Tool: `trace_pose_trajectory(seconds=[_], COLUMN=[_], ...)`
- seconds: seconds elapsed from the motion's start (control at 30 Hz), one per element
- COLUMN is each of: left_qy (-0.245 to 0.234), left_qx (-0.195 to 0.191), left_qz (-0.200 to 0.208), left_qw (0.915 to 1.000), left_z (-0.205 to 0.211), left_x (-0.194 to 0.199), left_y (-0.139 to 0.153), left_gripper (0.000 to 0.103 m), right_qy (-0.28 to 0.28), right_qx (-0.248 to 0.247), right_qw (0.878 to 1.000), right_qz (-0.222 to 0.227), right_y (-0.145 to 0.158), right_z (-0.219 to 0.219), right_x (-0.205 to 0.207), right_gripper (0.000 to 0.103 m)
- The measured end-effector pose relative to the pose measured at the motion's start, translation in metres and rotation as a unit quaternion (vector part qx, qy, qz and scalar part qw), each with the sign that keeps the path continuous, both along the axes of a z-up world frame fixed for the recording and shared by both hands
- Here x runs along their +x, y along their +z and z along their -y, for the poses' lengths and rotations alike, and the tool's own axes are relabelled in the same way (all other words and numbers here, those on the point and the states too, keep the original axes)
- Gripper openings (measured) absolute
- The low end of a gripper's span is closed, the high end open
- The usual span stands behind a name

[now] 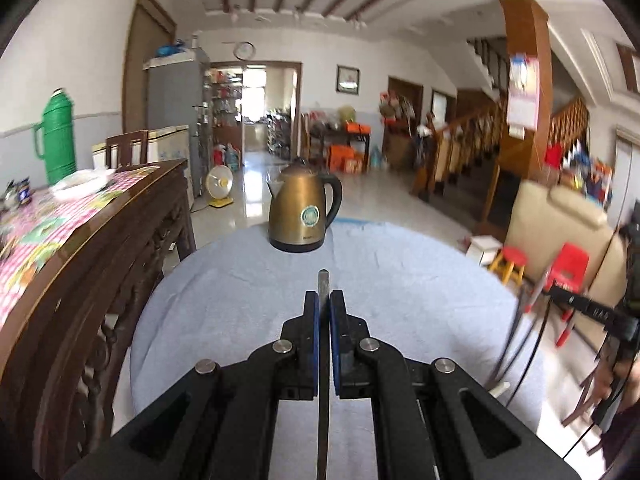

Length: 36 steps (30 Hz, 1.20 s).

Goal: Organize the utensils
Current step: 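Lift both chopsticks and carry them toward the black cup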

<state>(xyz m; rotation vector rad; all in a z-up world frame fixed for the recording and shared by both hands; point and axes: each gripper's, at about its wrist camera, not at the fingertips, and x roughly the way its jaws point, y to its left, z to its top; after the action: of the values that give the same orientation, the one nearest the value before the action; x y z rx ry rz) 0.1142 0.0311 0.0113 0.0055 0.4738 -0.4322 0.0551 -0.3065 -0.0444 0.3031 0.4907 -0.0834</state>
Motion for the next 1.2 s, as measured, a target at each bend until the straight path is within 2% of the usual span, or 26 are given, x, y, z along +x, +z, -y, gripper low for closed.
trace_pose_trajectory(seconds=[0.27, 0.43, 0.63, 0.87, 1.0, 1.2], left_qy=[0.008, 0.016, 0.022, 0.031, 0.044, 0.067], left_qx=[-0.099, -0.125, -0.142, -0.154, -0.16, -0.16], left_qz=[0.02, 0.038, 0.066, 0.107, 0.116, 0.117], left_qw=[0.9949, 0.9913, 0.9874, 0.9817, 0.9793, 0.978], left_z=[-0.006, 0.005, 0.022, 0.053, 0.069, 0.088], left_x=[-0.047, -0.063, -0.076, -0.07, -0.056, -0.041], left_y=[0.008, 0.018, 0.035, 0.053, 0.051, 0.035], left_gripper=[0.005, 0.005, 0.005, 0.005, 0.005, 0.005], right_qy=[0.009, 0.013, 0.021, 0.028, 0.022, 0.025], right_qx=[-0.01, -0.008, -0.005, 0.007, -0.003, -0.027], right_qw=[0.999, 0.998, 0.993, 0.986, 0.983, 0.983], right_qz=[0.036, 0.069, 0.114, 0.164, 0.181, 0.181], right_y=[0.018, 0.03, 0.057, 0.083, 0.085, 0.073], right_z=[-0.021, -0.029, -0.037, -0.042, -0.053, -0.069], right_x=[-0.037, -0.059, -0.075, -0.082, -0.078, -0.07], right_gripper=[0.007, 0.007, 0.007, 0.007, 0.007, 0.007])
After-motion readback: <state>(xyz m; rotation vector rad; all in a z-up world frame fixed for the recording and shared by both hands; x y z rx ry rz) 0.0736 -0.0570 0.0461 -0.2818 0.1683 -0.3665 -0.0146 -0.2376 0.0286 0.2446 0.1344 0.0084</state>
